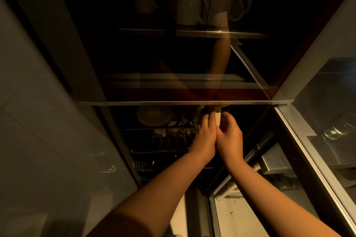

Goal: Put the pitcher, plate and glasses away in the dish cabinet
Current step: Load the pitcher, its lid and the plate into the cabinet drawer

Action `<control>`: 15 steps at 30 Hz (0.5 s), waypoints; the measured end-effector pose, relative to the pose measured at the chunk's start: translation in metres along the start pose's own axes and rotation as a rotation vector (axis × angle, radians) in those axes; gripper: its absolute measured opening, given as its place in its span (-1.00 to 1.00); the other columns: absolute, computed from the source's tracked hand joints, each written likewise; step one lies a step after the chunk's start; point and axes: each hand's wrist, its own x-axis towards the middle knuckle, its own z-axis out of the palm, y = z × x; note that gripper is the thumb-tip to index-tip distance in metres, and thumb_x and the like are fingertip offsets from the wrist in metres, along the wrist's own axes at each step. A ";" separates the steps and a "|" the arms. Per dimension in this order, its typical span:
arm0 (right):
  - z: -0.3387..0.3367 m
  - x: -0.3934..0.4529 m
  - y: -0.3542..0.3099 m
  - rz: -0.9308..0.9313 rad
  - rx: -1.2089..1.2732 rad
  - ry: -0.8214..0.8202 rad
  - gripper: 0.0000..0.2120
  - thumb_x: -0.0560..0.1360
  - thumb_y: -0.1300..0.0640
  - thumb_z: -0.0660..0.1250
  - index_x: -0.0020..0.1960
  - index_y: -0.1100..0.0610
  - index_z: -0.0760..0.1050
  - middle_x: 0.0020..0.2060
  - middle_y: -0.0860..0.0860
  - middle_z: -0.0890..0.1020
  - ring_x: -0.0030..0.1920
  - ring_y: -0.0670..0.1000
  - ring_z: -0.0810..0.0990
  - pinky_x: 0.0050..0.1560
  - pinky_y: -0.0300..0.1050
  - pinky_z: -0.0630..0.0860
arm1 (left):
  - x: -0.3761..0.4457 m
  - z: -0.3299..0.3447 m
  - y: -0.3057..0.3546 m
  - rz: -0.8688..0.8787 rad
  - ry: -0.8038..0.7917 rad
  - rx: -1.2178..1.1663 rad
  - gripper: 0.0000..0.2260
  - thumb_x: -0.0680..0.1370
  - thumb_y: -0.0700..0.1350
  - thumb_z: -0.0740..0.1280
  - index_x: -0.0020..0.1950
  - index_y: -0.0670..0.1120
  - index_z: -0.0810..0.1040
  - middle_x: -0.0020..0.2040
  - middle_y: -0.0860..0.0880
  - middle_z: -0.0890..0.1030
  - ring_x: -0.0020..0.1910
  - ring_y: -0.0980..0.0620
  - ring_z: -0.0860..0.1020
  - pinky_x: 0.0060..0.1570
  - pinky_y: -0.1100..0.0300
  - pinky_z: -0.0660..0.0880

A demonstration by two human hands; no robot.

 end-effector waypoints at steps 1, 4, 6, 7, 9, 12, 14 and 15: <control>0.002 0.001 0.000 0.010 0.000 0.004 -0.54 0.50 0.06 0.36 0.36 0.05 0.36 0.09 -0.08 0.57 -0.08 -0.30 0.51 -0.19 -0.48 0.43 | 0.001 -0.001 0.000 -0.008 -0.004 0.016 -0.23 0.48 -0.32 0.33 0.53 -0.09 -0.09 0.49 -0.13 0.04 0.41 -0.11 0.23 0.26 0.10 0.38; 0.005 0.004 0.002 0.009 -0.034 0.015 -0.56 0.51 0.07 0.35 0.36 0.07 0.36 0.14 -0.02 0.57 0.01 -0.21 0.52 -0.13 -0.46 0.40 | 0.004 -0.003 -0.002 -0.015 -0.026 0.022 -0.25 0.49 -0.32 0.32 0.52 -0.11 -0.06 0.49 -0.14 0.06 0.40 -0.12 0.23 0.27 0.08 0.39; 0.006 0.005 0.003 -0.015 -0.069 0.023 -0.57 0.52 0.08 0.34 0.36 0.08 0.36 0.16 -0.02 0.56 0.09 -0.14 0.52 -0.05 -0.43 0.40 | 0.003 -0.004 -0.004 -0.003 -0.040 0.020 -0.26 0.49 -0.32 0.31 0.52 -0.10 -0.06 0.49 -0.14 0.06 0.42 -0.12 0.21 0.30 0.05 0.37; 0.006 0.005 0.003 -0.029 -0.075 0.024 -0.59 0.52 0.07 0.33 0.34 0.08 0.38 0.12 -0.05 0.57 0.08 -0.14 0.53 -0.06 -0.43 0.42 | 0.002 -0.004 -0.005 0.007 -0.054 0.023 -0.25 0.49 -0.33 0.31 0.53 -0.09 -0.08 0.50 -0.13 0.05 0.44 -0.12 0.18 0.32 0.03 0.34; 0.006 0.005 0.004 -0.053 -0.072 0.023 -0.64 0.52 0.07 0.33 0.30 0.05 0.40 0.00 -0.13 0.56 0.01 -0.17 0.55 -0.16 -0.46 0.43 | -0.001 -0.003 -0.008 0.026 -0.091 0.038 -0.19 0.47 -0.37 0.31 0.53 -0.06 -0.14 0.53 -0.13 -0.01 0.49 -0.12 0.07 0.38 0.01 0.25; 0.006 0.006 0.007 -0.053 -0.085 0.010 -0.62 0.53 0.06 0.31 0.33 0.07 0.38 0.11 -0.05 0.57 0.08 -0.11 0.54 -0.01 -0.31 0.47 | -0.004 -0.002 -0.012 0.055 -0.127 0.057 -0.14 0.46 -0.39 0.30 0.53 -0.02 -0.20 0.54 -0.12 -0.05 0.51 -0.10 0.01 0.40 -0.01 0.20; 0.005 0.005 0.011 -0.051 -0.108 -0.003 -0.56 0.54 0.06 0.30 0.38 0.08 0.33 0.22 0.01 0.53 0.18 -0.07 0.50 0.09 -0.24 0.44 | -0.005 -0.003 -0.013 0.063 -0.141 0.079 -0.13 0.46 -0.38 0.30 0.53 -0.01 -0.22 0.55 -0.12 -0.06 0.51 -0.09 0.02 0.40 0.00 0.21; 0.005 0.003 0.013 -0.052 -0.118 -0.009 -0.54 0.54 0.06 0.30 0.41 0.08 0.30 0.26 0.03 0.51 0.22 -0.05 0.49 0.12 -0.23 0.42 | -0.005 -0.003 -0.012 0.064 -0.147 0.084 -0.14 0.47 -0.38 0.30 0.53 -0.01 -0.22 0.55 -0.12 -0.06 0.51 -0.09 0.02 0.40 0.00 0.21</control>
